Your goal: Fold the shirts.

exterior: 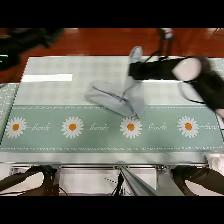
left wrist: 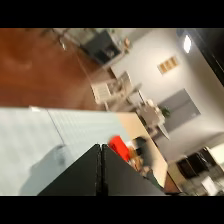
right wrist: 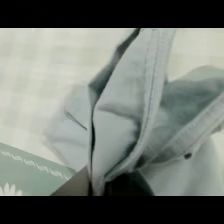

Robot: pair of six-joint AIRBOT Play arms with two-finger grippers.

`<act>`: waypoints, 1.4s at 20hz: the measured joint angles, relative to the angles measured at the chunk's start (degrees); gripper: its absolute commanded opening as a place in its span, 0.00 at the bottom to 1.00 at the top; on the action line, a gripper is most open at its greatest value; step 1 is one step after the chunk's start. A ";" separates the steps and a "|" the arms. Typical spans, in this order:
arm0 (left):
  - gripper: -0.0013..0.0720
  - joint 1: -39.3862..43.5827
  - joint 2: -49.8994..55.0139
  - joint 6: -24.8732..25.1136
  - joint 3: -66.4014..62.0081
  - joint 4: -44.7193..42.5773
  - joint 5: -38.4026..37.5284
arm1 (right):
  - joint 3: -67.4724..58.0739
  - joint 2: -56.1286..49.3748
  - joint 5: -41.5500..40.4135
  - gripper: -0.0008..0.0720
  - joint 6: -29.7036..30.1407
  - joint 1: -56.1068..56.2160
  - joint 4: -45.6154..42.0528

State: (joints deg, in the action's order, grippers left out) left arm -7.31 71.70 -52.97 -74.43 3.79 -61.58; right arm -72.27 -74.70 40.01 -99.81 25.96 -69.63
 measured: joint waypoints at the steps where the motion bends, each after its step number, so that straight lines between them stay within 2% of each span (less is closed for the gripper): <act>1: 0.04 -2.99 -2.45 -0.46 0.00 0.02 -1.97 | 0.00 -3.04 -3.08 0.07 -0.15 1.86 1.18; 2: 0.04 -5.42 -4.52 -0.85 0.00 0.04 -4.15 | 0.00 -5.77 -5.86 0.08 -0.17 3.50 2.47; 3: 0.04 -7.50 -6.49 -1.29 0.00 0.00 -6.19 | 0.00 -8.52 -8.50 0.23 -0.26 5.14 3.85; 4: 0.04 -8.98 -8.20 -1.46 0.00 0.02 -7.82 | 0.00 -10.86 -10.84 0.49 -0.33 6.51 5.31; 5: 0.04 -10.01 -9.75 -1.73 0.00 -0.04 -9.38 | 0.00 -13.05 -13.70 0.61 -0.35 7.85 7.15; 9: 0.05 -10.62 -13.77 -2.58 0.02 -4.02 -13.53 | 0.00 -16.17 -25.29 0.61 -0.37 10.05 12.70; 12: 0.05 -10.01 -14.71 -4.02 0.02 -8.63 -14.36 | -0.02 -12.61 -26.47 0.61 -0.11 7.19 11.61; 13: 0.04 -9.86 -14.91 -4.13 0.02 -9.90 -14.49 | 0.00 -10.75 -23.87 0.61 0.09 5.46 9.68; 15: 0.04 -9.73 -15.08 -4.46 0.02 -12.68 -14.38 | -0.02 -6.29 -13.66 0.60 0.44 1.07 2.67; 18: 0.05 -9.62 -15.23 -5.31 0.02 -18.36 -13.49 | 1.36 -1.11 10.19 0.56 1.33 -6.29 -15.80; 19: 0.05 -9.62 -15.23 -6.19 0.02 -20.98 -13.27 | 2.73 -0.04 16.41 0.60 2.25 -8.92 -20.76; 20: 0.05 -9.60 -15.28 -7.54 0.02 -23.93 -13.11 | 4.79 0.92 21.18 0.80 3.19 -12.00 -23.61; 21: 0.05 -9.60 -15.28 -9.01 0.02 -26.84 -13.11 | 7.13 1.44 24.20 0.84 4.13 -14.88 -23.78; 22: 0.05 -9.60 -15.28 -10.56 0.02 -29.88 -13.18 | 10.03 1.92 25.53 0.84 5.20 -17.90 -20.15; 24: 0.05 -9.60 -15.28 -12.96 0.02 -34.62 -13.68 | 16.11 2.45 23.21 0.84 7.96 -22.34 -8.79; 28: 0.05 -9.49 -15.28 -15.37 0.02 -39.10 -14.95 | 26.16 2.60 9.53 0.84 14.23 -23.71 15.54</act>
State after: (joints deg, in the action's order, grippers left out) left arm -16.80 56.42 -68.34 -74.41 -35.31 -76.53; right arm -46.11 -72.10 49.54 -85.58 2.24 -54.08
